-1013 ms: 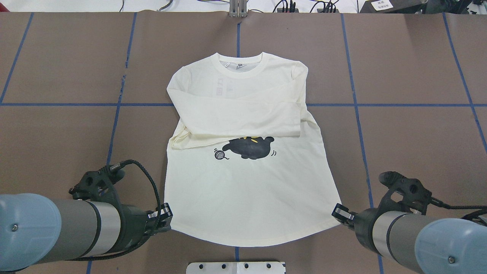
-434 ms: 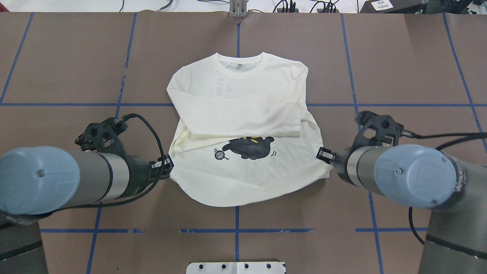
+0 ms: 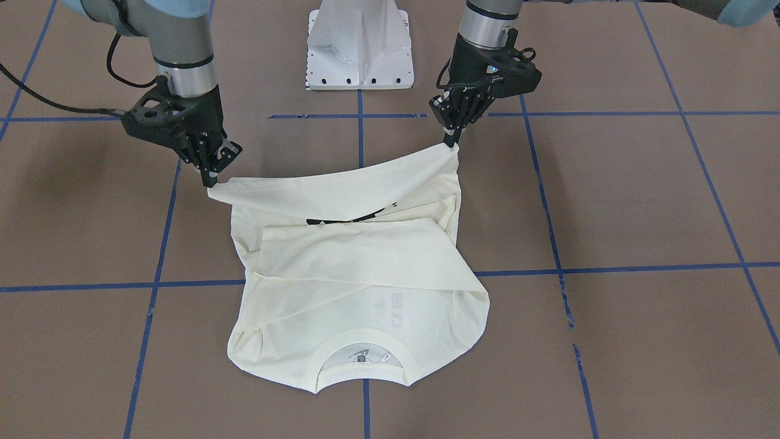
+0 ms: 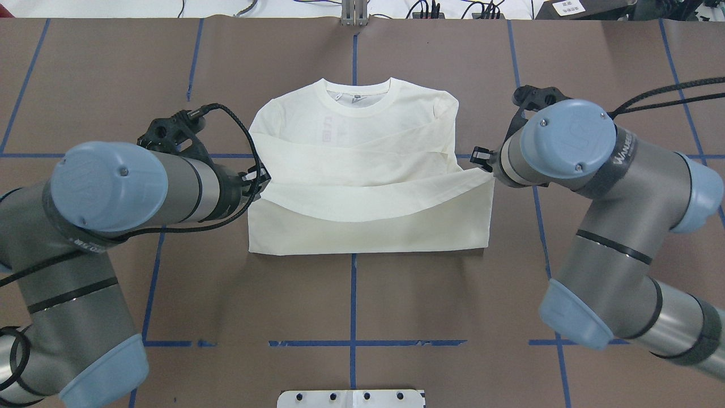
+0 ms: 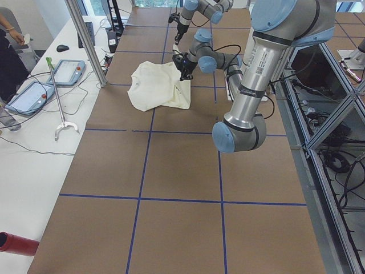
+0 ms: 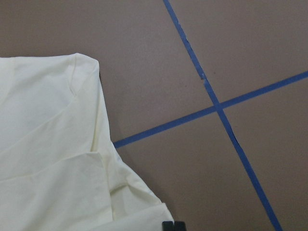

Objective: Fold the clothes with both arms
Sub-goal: 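Lift the hem with both grippers and fold it toward the collar, then release the hem with both grippers and raise them above the folded shirt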

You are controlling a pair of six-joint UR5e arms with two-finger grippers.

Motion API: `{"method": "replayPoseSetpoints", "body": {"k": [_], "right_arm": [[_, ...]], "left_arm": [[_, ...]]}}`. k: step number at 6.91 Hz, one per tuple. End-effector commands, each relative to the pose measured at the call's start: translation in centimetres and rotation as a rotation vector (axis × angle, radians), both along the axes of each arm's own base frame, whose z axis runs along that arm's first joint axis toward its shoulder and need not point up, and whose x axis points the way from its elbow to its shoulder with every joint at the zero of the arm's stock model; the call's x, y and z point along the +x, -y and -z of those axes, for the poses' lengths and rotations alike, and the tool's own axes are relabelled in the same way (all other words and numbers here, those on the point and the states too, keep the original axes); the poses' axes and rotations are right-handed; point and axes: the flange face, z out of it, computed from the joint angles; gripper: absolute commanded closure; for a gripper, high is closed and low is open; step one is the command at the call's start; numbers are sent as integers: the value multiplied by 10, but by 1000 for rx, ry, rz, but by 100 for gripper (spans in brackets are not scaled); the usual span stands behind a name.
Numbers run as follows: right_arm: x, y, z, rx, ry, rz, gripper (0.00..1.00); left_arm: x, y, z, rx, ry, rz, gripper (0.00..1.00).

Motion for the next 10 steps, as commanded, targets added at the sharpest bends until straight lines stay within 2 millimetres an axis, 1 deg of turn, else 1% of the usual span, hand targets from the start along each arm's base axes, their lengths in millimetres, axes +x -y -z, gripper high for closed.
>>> {"method": "replayPoseSetpoints", "body": {"k": [1, 2, 3, 4, 5, 6, 7, 9, 10], "right_arm": [[-10, 75, -14, 14, -36, -31, 100], [-27, 105, -30, 14, -30, -44, 100], [-44, 128, -46, 23, -17, -52, 100], [-51, 147, -61, 33, -6, -65, 100], [-56, 168, -62, 32, -8, -80, 100], [-66, 182, -55, 25, -15, -83, 100], [-70, 185, -56, 20, -21, -85, 100], [-67, 188, -58, 21, -27, -91, 100], [-69, 189, -59, 19, -32, -91, 100]], "left_arm": [[9, 67, -34, 35, 4, 77, 100], [27, 98, -45, 61, 11, 118, 100], [43, 120, -53, 78, 28, 133, 100], [44, 141, -63, 96, 13, 160, 100], [50, 163, -69, 133, 54, 191, 100], [48, 173, -77, 150, 91, 195, 100], [49, 174, -80, 148, 95, 192, 100], [53, 186, -104, 129, 126, 199, 100], [56, 188, -110, 126, 128, 197, 100]]}}
